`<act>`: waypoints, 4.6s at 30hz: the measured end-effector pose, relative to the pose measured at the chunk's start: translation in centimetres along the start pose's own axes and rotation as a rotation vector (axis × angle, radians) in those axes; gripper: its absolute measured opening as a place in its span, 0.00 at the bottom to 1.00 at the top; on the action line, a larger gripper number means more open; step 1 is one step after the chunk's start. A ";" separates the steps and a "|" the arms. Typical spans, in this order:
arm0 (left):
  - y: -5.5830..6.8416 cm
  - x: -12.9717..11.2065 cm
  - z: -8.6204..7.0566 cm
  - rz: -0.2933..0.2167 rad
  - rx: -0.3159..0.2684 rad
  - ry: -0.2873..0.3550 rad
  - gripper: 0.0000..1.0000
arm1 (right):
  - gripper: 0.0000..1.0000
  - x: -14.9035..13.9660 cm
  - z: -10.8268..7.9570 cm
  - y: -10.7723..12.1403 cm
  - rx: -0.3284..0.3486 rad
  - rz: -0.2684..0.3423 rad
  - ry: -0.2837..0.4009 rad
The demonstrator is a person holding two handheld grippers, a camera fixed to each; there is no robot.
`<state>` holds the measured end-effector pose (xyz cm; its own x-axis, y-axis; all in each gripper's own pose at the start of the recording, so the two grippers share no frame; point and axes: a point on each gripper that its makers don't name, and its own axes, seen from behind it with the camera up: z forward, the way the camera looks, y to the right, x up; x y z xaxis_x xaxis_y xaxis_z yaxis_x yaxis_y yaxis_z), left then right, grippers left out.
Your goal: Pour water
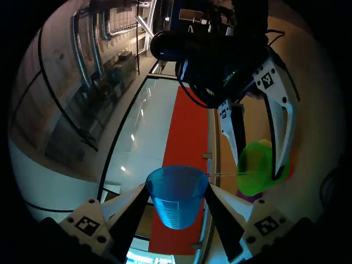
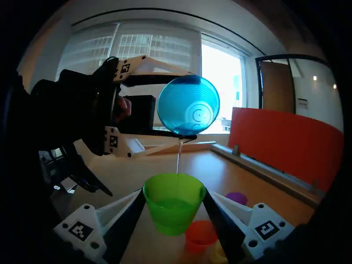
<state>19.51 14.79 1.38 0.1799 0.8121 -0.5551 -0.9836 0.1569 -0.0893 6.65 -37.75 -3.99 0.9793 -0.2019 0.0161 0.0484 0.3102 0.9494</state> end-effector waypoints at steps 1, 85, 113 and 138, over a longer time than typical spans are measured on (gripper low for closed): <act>0.0 0.0 0.0 0.001 0.000 0.000 0.85 | 0.93 0.0 0.0 0.0 0.000 0.000 0.000; 0.0 1.5 -1.0 0.092 0.007 0.018 0.85 | 0.92 0.3 -0.2 0.5 -0.012 -0.012 0.009; -0.1 1.7 -0.9 0.124 0.005 0.020 0.85 | 0.93 0.5 0.0 0.5 -0.011 -0.015 0.010; -0.2 1.9 -0.5 0.111 0.004 0.027 0.85 | 0.93 0.4 -0.1 0.8 -0.019 -0.012 0.014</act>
<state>20.04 15.99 -0.05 0.0690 0.8093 -0.5834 -0.9974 0.0685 -0.0229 7.15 -37.44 -3.24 0.9813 -0.1927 0.0000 0.0640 0.3258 0.9433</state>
